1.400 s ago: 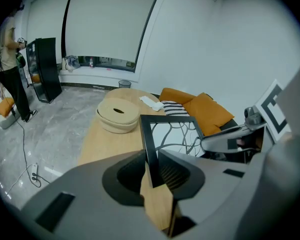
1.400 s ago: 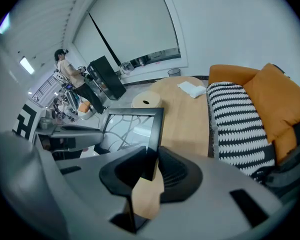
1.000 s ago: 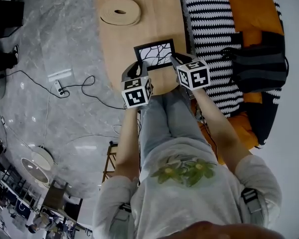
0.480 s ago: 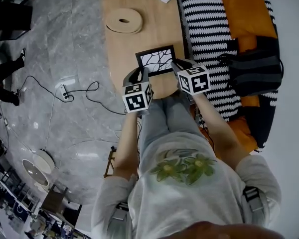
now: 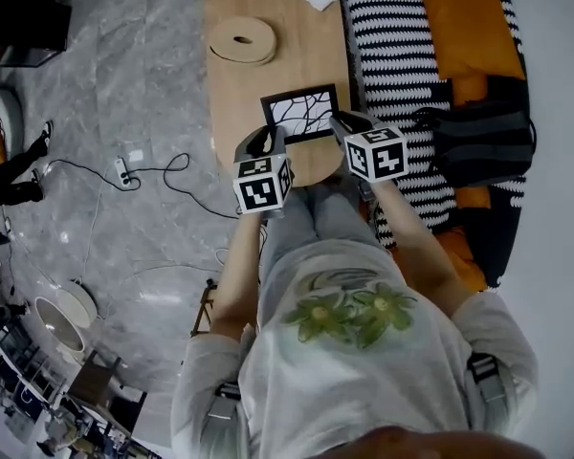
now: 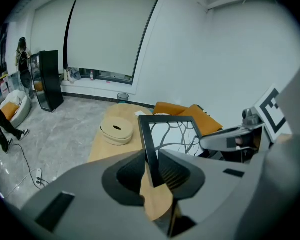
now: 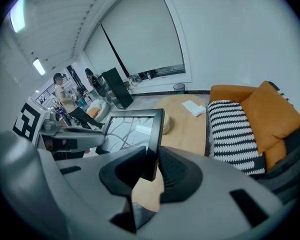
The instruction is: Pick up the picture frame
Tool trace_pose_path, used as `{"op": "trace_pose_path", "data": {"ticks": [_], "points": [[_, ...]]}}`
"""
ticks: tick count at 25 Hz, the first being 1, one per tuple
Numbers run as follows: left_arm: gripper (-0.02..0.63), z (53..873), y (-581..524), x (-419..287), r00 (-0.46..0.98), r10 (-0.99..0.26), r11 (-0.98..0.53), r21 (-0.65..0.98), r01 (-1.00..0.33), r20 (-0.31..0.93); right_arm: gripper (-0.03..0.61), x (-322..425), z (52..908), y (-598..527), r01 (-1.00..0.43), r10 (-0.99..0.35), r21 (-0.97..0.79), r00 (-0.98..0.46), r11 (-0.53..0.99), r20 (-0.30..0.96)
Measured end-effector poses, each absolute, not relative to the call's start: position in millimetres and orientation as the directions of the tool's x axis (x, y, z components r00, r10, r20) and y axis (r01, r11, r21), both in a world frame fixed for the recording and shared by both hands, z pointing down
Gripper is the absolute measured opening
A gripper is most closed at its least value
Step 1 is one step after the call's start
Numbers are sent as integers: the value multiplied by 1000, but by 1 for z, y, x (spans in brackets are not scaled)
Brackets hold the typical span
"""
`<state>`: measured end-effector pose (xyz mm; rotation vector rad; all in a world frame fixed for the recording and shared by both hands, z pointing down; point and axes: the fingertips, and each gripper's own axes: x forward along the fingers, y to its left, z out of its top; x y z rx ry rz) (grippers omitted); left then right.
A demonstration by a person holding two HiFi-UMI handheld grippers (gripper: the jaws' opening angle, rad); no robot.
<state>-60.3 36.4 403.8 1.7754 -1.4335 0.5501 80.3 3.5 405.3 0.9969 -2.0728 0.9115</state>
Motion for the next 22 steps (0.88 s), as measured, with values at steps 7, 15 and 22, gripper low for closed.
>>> {"op": "trace_pose_path", "data": {"ticks": [7,15,22], "points": [[95,383,38,-62,276,-632,-67,303,-950,724,85,78,382,4,-814,-391,-320,-529,486,753],[97,354,47,-60,261,-653,-98,263,-960,711,86,79,356,13,-811,-411,-302,-530,501,741],[97,338,52,-65,270,-662,-115,261,-958,700,86,74,339,18,-799,-424,-299,-547,522,721]]}}
